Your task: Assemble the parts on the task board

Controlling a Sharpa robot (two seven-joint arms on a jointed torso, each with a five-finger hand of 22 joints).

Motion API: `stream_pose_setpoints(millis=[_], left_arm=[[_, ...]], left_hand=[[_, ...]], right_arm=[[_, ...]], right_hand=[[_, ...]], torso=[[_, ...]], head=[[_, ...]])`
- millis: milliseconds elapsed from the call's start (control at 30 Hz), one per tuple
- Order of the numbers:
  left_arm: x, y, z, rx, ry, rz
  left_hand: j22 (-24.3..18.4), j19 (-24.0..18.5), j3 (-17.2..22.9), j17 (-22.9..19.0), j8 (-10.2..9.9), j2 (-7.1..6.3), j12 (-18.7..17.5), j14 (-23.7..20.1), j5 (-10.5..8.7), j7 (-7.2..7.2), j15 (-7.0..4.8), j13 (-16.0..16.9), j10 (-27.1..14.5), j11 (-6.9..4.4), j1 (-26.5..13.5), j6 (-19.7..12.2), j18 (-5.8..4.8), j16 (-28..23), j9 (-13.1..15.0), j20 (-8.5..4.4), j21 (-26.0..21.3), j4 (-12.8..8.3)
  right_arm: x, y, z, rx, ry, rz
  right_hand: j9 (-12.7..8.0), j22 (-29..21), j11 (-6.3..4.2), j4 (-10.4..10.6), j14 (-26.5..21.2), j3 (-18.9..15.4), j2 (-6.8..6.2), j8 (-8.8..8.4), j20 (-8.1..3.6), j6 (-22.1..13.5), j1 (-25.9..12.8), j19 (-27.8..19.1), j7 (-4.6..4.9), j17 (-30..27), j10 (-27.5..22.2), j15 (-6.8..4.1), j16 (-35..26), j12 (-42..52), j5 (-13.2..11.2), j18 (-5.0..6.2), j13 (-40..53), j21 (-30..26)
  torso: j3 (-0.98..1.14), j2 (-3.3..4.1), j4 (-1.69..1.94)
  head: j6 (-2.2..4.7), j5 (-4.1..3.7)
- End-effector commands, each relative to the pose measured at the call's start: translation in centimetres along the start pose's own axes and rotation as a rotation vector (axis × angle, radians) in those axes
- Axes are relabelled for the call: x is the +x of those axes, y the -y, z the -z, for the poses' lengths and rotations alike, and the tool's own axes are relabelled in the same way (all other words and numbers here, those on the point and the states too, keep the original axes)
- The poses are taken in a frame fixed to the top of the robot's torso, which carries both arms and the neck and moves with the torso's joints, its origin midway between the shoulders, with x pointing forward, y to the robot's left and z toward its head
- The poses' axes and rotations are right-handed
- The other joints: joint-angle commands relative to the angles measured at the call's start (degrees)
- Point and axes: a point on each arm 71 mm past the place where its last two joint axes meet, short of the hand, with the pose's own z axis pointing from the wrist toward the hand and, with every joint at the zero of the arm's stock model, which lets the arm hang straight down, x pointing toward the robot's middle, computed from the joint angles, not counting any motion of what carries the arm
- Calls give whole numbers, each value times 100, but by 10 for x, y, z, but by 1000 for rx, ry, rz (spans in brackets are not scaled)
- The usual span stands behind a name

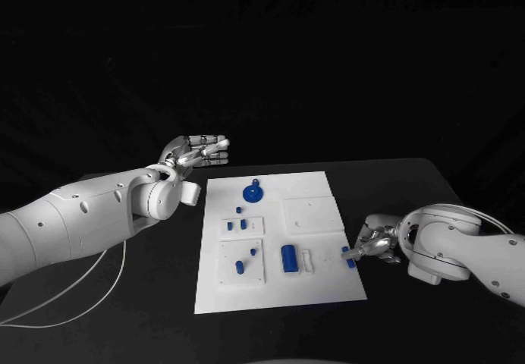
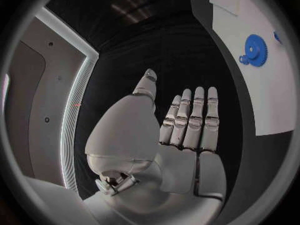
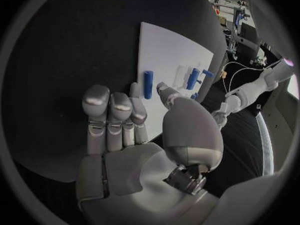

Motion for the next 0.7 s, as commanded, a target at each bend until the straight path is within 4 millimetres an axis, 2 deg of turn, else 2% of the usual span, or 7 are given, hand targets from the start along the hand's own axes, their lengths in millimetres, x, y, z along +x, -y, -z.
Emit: stream_pose_setpoints(millis=[33,267,367,433,500,567,700], left_arm=[[2,1,0,9,-18,3],[2,1,0,6,-20,4],[2,0,0,5,-21,4],[2,0,0,5,-22,4],[2,0,0,4,-22,4],[2,0,0,3,-21,4],[2,0,0,2,-20,4]], left_hand=[[-5,19,4,-8,1,40,-23,-31,-35,-3,-11,-4,14,-29,-22,0,79,-31,8,29,-7,21],[-4,20,1,-8,0,31,-24,-23,-42,28,5,-5,15,-14,-26,-22,61,-31,7,13,-7,41],[-5,20,6,-8,-2,27,-24,-20,-45,37,7,-5,10,-8,-20,-40,52,-31,6,7,-8,43],[-5,22,9,-8,-4,22,-24,-18,-41,43,7,-4,10,-8,-18,-75,45,-30,4,2,-8,47],[-5,22,9,-8,-4,22,-24,-18,-41,43,7,-4,10,-8,-18,-75,45,-30,4,2,-8,47],[-4,27,10,-8,-7,16,-24,-18,-44,61,8,-4,3,0,-17,-139,37,-31,1,-5,-5,53],[-4,31,16,-8,-5,11,-24,-17,-48,63,14,-5,1,6,-16,-160,32,-30,1,-11,-4,62]], right_arm=[[1,-1,-1,10,22,39],[6,-2,-5,14,34,56],[7,-3,-7,15,35,55],[8,-3,-8,16,37,54],[9,-2,-9,17,43,49],[8,-2,-10,18,50,42],[8,-2,-10,18,60,23]], right_hand=[[7,-2,3,26,18,0,-6,-14,7,-12,17,314,0,4,-5,3,-26,-20,-34,0,-3,-33],[15,-3,-4,-60,22,89,51,-13,6,10,128,313,-11,13,-3,1,-36,-24,-34,-6,4,-35],[7,0,-24,-198,24,360,207,-21,5,5,328,314,-43,12,-1,-5,-42,-19,-31,-11,8,-26],[-25,1,-31,-454,28,770,285,-20,10,1,387,313,-52,8,-3,-4,-51,-16,6,-21,14,-24],[-42,2,-31,-806,27,972,447,-18,9,-19,402,312,-91,-7,-17,-9,-63,-13,673,-25,16,-26],[29,2,-43,-1179,23,1179,542,4,7,-41,395,309,-57,-18,-41,-10,-75,-35,1626,-34,6,-32],[440,17,-22,-1817,20,1521,761,-4,24,-98,-50,309,2,-43,-44,8,-85,-61,2029,-31,-22,-30]], torso=[[1,-1,-2],[3,-2,-4],[2,-1,0],[1,-1,0],[1,-2,0],[-1,-4,-1],[0,-2,-2]], head=[[-12,6],[-25,23],[-43,13],[-45,16],[-62,24],[-56,17],[-45,-4]])
